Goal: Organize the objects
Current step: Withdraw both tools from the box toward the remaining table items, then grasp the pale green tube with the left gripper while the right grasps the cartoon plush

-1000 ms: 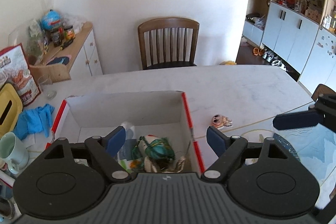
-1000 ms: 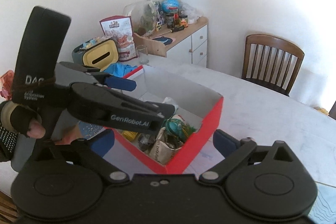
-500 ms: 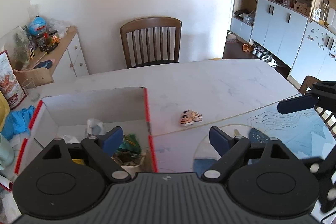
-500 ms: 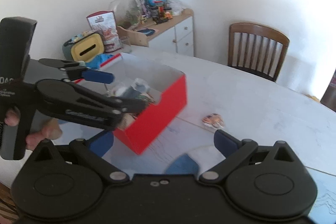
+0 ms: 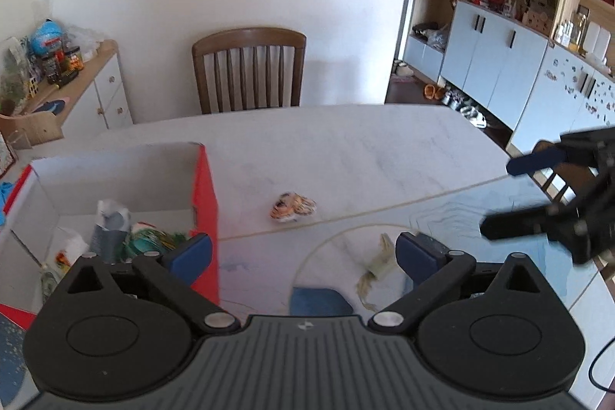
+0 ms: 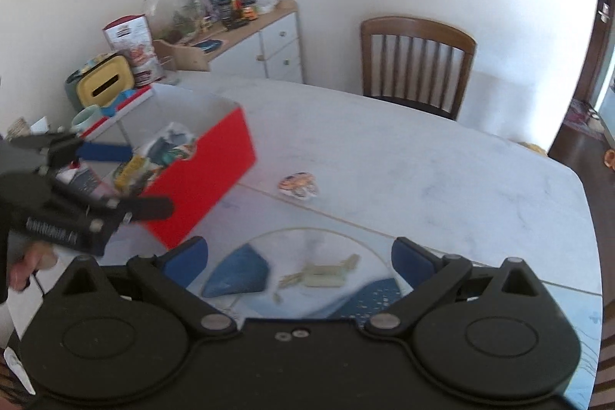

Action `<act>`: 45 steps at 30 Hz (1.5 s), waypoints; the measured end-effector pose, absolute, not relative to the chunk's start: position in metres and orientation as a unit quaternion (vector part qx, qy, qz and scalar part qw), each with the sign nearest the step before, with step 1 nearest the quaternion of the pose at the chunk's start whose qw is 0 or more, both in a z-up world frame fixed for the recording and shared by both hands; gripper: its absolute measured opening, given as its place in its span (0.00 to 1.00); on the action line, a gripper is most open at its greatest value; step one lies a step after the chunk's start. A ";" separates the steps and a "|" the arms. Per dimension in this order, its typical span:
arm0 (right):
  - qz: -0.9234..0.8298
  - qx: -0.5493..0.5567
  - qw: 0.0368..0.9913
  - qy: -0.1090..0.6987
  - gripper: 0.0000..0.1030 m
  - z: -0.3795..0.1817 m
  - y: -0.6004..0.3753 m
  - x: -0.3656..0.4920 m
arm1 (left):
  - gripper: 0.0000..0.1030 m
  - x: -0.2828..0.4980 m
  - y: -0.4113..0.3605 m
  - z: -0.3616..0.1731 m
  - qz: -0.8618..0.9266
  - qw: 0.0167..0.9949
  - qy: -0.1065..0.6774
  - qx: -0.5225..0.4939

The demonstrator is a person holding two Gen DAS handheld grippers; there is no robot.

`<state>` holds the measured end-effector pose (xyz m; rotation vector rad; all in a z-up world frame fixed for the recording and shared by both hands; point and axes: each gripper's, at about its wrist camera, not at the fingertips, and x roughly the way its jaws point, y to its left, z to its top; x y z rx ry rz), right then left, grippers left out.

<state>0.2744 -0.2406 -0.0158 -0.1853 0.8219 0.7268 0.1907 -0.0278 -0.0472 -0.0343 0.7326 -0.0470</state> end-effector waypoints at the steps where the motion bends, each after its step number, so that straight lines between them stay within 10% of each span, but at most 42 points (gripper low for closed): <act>1: 0.342 -0.088 0.850 0.391 0.99 -0.018 -0.243 0.278 | 0.99 0.192 -0.032 -0.051 -0.024 0.932 0.361 -0.016; 39: 0.421 -0.155 0.769 0.455 0.96 -0.119 -0.144 0.414 | 0.98 0.271 -0.120 -0.190 -0.056 0.926 0.374 0.009; 45: 0.432 -0.170 0.757 0.461 0.92 -0.135 -0.127 0.424 | 0.76 0.275 -0.122 -0.196 -0.063 0.923 0.379 0.015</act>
